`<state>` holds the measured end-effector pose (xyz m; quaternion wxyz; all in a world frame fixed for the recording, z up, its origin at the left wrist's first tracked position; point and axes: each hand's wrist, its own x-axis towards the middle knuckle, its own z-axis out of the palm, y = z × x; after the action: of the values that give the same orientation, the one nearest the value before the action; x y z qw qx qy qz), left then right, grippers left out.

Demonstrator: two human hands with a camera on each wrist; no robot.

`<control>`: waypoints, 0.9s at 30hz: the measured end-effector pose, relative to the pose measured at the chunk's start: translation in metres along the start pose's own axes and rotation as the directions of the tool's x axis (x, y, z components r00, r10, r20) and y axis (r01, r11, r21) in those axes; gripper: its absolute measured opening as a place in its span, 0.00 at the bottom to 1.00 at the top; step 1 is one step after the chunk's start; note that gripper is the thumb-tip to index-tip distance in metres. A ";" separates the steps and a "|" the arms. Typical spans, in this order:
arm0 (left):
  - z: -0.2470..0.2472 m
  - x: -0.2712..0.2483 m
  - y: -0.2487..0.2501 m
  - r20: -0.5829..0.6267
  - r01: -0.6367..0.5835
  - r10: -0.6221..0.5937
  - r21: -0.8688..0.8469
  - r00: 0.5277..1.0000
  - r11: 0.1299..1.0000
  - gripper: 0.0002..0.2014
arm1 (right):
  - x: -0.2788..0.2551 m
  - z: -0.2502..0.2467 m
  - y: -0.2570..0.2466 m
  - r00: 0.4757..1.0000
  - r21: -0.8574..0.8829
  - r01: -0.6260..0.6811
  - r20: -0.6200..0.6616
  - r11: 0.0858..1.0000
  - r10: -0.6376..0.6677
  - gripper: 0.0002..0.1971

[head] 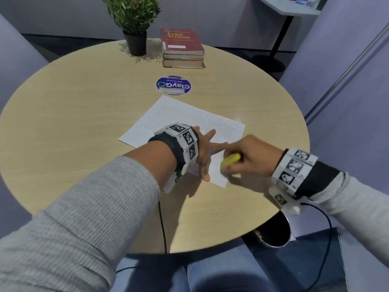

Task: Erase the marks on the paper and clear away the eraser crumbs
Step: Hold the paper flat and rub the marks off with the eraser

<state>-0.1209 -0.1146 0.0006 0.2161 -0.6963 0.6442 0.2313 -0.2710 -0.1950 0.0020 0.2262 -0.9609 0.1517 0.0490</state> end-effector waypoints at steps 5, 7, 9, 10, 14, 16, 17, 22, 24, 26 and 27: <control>0.008 -0.003 -0.001 0.001 0.002 -0.002 0.085 1.000 0.996 0.61 | -0.011 -0.025 0.031 0.962 0.058 -0.139 -0.230 0.989 0.149 0.03; 0.013 -0.007 -0.002 -0.026 -0.008 0.010 0.085 1.000 0.996 0.65 | -0.016 -0.020 0.033 0.967 0.054 -0.173 -0.179 0.983 0.180 0.04; 0.018 -0.006 -0.007 -0.019 -0.012 0.013 0.044 1.000 0.999 0.65 | -0.019 -0.013 0.030 0.975 0.044 -0.153 -0.158 0.987 0.158 0.05; 0.019 -0.004 -0.010 -0.003 0.003 -0.003 0.024 1.000 1.000 0.65 | -0.020 -0.009 0.027 0.982 0.016 -0.119 -0.147 0.993 0.120 0.06; 0.019 0.004 -0.012 -0.037 0.021 -0.021 -0.006 0.999 1.000 0.68 | -0.011 0.004 0.015 0.998 -0.148 -0.038 -0.060 0.988 0.029 0.14; 0.018 0.004 -0.007 -0.029 0.050 -0.050 0.019 0.998 0.999 0.67 | -0.006 0.004 0.008 0.998 -0.228 -0.068 -0.027 0.971 0.063 0.16; 0.018 0.003 -0.005 -0.007 0.060 -0.060 0.013 0.998 0.998 0.67 | -0.005 0.006 0.005 0.997 -0.276 -0.070 -0.006 0.959 0.071 0.17; 0.020 0.004 -0.006 0.072 0.091 -0.089 -0.035 0.993 0.995 0.68 | -0.016 0.034 -0.021 0.994 -0.315 0.069 0.104 0.947 -0.038 0.17; 0.022 0.006 -0.007 0.061 0.090 -0.088 -0.039 0.994 0.995 0.67 | -0.007 0.025 -0.015 0.997 -0.303 -0.007 0.076 0.953 0.032 0.17; 0.023 0.007 -0.008 0.041 0.083 -0.081 -0.047 0.996 0.995 0.67 | 0.000 0.018 -0.009 0.997 -0.312 -0.070 0.011 0.948 0.077 0.17; 0.023 0.007 -0.008 0.029 0.074 -0.073 -0.052 0.997 0.996 0.67 | -0.001 0.020 -0.012 0.998 -0.329 -0.058 -0.005 0.942 0.060 0.16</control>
<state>-0.1131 -0.1059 -0.0218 0.2148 -0.7219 0.6087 0.2495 -0.2684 -0.1761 -0.0108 0.0615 -0.9801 0.1696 0.0831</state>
